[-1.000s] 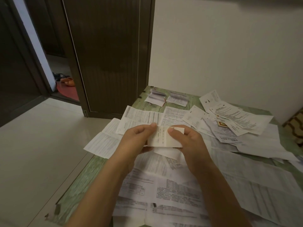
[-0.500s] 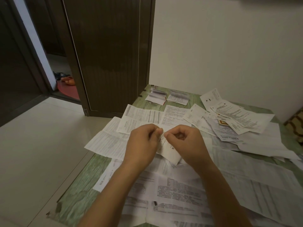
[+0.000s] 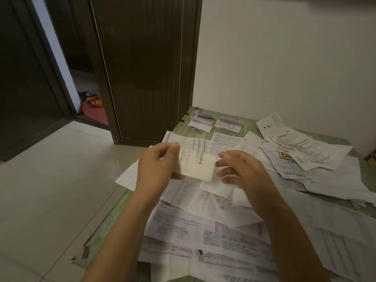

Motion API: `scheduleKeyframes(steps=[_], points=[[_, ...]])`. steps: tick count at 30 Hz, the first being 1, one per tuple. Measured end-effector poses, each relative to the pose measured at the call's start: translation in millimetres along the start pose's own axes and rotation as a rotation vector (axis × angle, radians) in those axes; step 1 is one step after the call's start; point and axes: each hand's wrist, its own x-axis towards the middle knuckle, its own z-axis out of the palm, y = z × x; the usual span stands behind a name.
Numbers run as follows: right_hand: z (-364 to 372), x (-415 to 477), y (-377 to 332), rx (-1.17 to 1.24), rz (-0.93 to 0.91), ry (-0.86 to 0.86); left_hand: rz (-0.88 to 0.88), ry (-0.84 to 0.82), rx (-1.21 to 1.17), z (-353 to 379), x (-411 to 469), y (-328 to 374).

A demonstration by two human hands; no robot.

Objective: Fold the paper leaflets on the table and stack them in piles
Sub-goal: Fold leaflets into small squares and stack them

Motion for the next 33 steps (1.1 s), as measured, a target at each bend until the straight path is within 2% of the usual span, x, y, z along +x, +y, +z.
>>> scheduleKeyframes(steps=[2,3,7,11,15,18,23,30,33], points=[[13,-1,3,-0.114,0.015,-0.101,-0.019,-0.014,-0.021,6,-3,-2],[16,-2,4,-0.143,0.012,-0.089,-0.033,-0.017,-0.037,8,-3,-3],[18,2,5,-0.091,0.006,0.057,-0.087,-0.048,-0.066,6,6,-3],[10,28,-8,-0.033,0.020,0.181,-0.106,-0.038,0.014,5,20,-6],[12,98,-21,0.237,0.219,0.179,-0.139,-0.034,0.003,5,35,-7],[17,155,-20,0.398,0.327,0.243,-0.158,-0.085,-0.015,10,38,-6],[22,224,-1,0.276,0.395,0.435,-0.177,-0.116,-0.026,8,49,0],[28,237,28,-0.055,0.499,0.453,-0.271,-0.093,-0.135,0,60,-1],[32,232,24,-0.235,0.453,0.468,-0.301,-0.120,-0.158,3,55,1]])
